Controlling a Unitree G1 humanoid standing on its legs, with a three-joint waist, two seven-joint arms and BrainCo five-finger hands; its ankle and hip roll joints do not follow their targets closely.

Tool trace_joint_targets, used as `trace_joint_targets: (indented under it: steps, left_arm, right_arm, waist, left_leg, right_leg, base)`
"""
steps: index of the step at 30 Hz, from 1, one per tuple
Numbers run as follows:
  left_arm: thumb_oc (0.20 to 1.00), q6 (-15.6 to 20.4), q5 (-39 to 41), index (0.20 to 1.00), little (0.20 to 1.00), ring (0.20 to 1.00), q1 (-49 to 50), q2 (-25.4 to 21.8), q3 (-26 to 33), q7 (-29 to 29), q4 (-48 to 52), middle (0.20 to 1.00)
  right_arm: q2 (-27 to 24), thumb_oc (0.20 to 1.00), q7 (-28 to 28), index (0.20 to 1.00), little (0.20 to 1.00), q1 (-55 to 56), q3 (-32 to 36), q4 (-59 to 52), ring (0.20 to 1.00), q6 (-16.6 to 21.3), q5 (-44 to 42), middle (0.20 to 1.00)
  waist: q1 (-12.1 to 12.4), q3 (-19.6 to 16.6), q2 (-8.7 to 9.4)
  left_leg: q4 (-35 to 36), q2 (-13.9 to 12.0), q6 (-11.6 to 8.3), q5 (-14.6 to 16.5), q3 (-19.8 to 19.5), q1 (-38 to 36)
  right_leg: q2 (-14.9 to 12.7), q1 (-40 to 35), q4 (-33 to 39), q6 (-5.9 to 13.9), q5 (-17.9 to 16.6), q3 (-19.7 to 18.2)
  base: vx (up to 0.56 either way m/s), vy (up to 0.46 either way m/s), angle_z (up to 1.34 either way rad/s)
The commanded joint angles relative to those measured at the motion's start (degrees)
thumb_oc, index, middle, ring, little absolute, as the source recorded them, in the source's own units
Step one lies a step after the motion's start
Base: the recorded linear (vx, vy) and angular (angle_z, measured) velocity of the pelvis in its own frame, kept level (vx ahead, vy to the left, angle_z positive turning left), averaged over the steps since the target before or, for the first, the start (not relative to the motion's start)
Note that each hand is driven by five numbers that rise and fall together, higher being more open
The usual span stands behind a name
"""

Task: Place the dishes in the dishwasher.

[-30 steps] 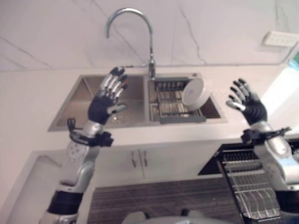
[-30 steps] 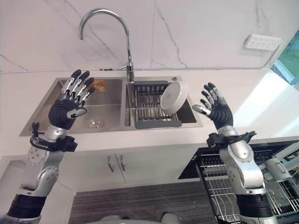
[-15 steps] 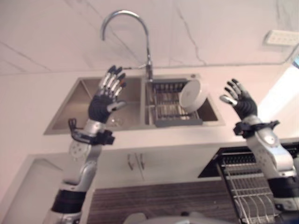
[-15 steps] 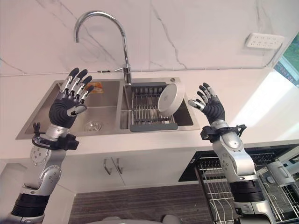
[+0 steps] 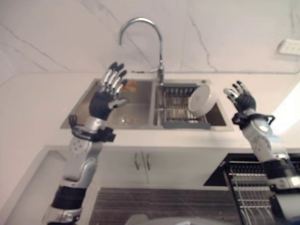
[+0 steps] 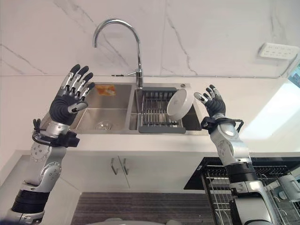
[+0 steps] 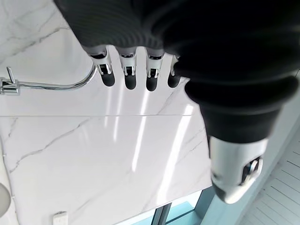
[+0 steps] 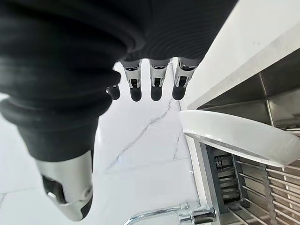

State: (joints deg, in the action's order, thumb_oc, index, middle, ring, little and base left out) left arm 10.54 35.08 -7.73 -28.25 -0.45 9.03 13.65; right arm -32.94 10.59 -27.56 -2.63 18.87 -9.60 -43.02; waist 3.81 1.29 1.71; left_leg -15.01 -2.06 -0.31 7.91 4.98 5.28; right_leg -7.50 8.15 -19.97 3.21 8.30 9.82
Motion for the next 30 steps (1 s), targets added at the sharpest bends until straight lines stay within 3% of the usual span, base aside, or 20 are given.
trace_joint_targets:
  steps: [1, 6, 12, 30]
  left_arm:
    - [1.000, 1.60, 3.05, 1.000, 1.000, 1.000, -4.35, -3.20, -1.62, -0.33, -0.04, 1.000]
    - [1.000, 1.73, 4.26, 1.000, 1.000, 1.000, -5.57, -4.34, -2.69, -0.34, -1.10, 1.000]
    - [1.000, 1.04, 5.56, 1.000, 1.000, 1.000, -6.94, -6.22, -3.60, -0.80, -1.81, 1.000]
    - [1.000, -0.53, 7.27, 1.000, 1.000, 1.000, -7.40, -8.72, -3.86, -0.49, -1.85, 1.000]
  right_arm:
    - [-2.41, 1.000, -0.82, 1.000, 1.000, -5.37, 1.58, 3.04, 1.000, 1.61, -3.01, 1.000]
    - [-5.19, 1.000, -3.28, 1.000, 1.000, -9.55, 0.20, 12.65, 1.000, -0.37, -5.28, 1.000]
    - [-7.15, 1.000, -9.25, 1.000, 1.000, -13.08, -2.40, 23.56, 1.000, -6.16, -10.78, 1.000]
    - [-8.54, 1.000, -15.30, 1.000, 1.000, -17.42, -4.39, 32.65, 1.000, -10.36, -13.72, 1.000]
  waist:
    - [1.31, -1.33, 1.80]
    - [2.28, -1.41, 2.09]
    - [3.37, -1.63, 2.19]
    - [4.81, -1.85, 1.71]
  left_leg:
    - [-2.18, -0.12, -0.20, 3.12, 0.29, -0.34]
    - [-2.18, -0.06, -0.28, 3.17, -0.05, -0.47]
    - [-2.18, -0.29, -0.66, 2.89, -0.22, -0.74]
    - [-2.18, -0.32, -1.21, 2.27, -0.99, -0.62]
  right_leg:
    - [-1.19, -2.78, 2.78, 3.58, -3.18, 1.75]
    - [-1.21, -3.21, 2.78, 3.53, -3.00, 2.39]
    - [-0.99, -3.80, 2.78, 3.34, -2.78, 3.18]
    - [-1.07, -4.35, 2.78, 3.22, -2.51, 4.49]
  base:
    - [-0.01, -0.002, 0.08]
    - [-0.01, -0.017, 0.08]
    - [0.02, -0.054, 0.05]
    - [0.01, -0.016, 0.04]
